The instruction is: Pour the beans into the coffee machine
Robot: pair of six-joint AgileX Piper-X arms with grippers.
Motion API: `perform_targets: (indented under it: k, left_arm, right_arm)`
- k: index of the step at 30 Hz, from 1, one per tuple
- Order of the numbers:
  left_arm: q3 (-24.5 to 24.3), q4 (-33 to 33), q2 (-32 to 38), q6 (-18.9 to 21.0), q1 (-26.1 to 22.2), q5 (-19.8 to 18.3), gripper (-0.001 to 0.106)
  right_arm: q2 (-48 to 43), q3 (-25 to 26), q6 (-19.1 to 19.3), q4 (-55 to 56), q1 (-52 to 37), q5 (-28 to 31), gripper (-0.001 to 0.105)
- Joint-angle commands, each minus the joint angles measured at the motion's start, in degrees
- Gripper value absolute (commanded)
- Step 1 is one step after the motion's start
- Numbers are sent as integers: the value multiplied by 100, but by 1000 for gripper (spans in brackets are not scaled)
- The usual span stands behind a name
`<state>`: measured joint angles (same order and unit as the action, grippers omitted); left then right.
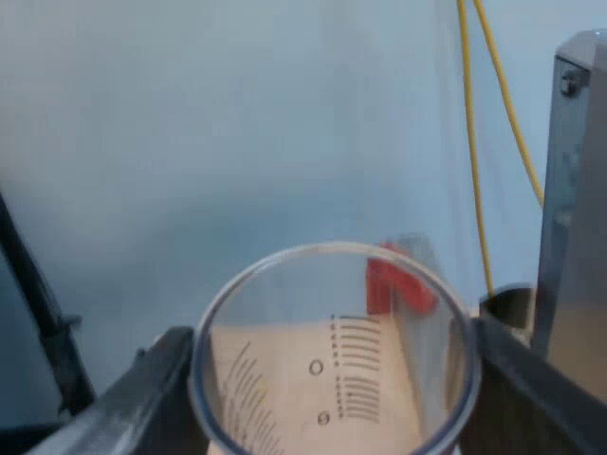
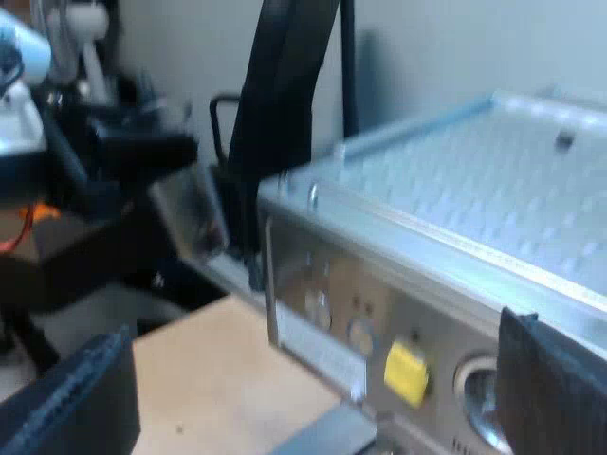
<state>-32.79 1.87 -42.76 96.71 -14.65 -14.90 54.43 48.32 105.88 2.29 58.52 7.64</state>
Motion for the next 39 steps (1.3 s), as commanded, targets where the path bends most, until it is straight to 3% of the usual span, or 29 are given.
perform_targets:
  k: [1, 3, 6, 9, 12, 18, 23, 24, 34, 39]
  left_arm:
    - [-797, -1084, 127, -76, 7, 5, 0]
    - [-1576, -1730, 126, -405, 154, 19, 0]
    - [-1897, -1809, 126, -417, 359, 19, 0]
    - [-2286, -2033, 126, -420, 620, 19, 0]
    - [-2569, -2233, 108, -420, 882, 164, 0]
    - [-3170, -2622, -140, -479, 1465, 314, 0]
    - [-3658, -2991, -493, -537, 1872, 386, 0]
    - [-3940, -3062, -709, -573, 2055, 447, 0]
    - [-5225, -3137, -1885, -573, 2901, 446, 0]
    - [-5905, -3136, -2589, -573, 3244, 446, 0]
  right_arm:
    - [-87, 77, 103, -81, 13, 49, 78]
    - [-425, 128, 103, -260, 13, 721, 78]
    - [-605, 128, 143, -279, 13, 1060, 78]
    - [-845, 128, 693, -387, 13, 1323, 78]
    - [-993, 128, 987, -558, 13, 1500, 78]
    - [-1098, 128, 1019, -919, 13, 2275, 78]
    - [-1098, 128, 1019, -1025, 13, 2351, 78]
    - [-1098, 128, 1019, -1025, 13, 2351, 78]
    - [-1086, 128, 1019, -1025, -3, 2612, 78]
    - [-1086, 128, 1019, -1025, -546, 2595, 78]
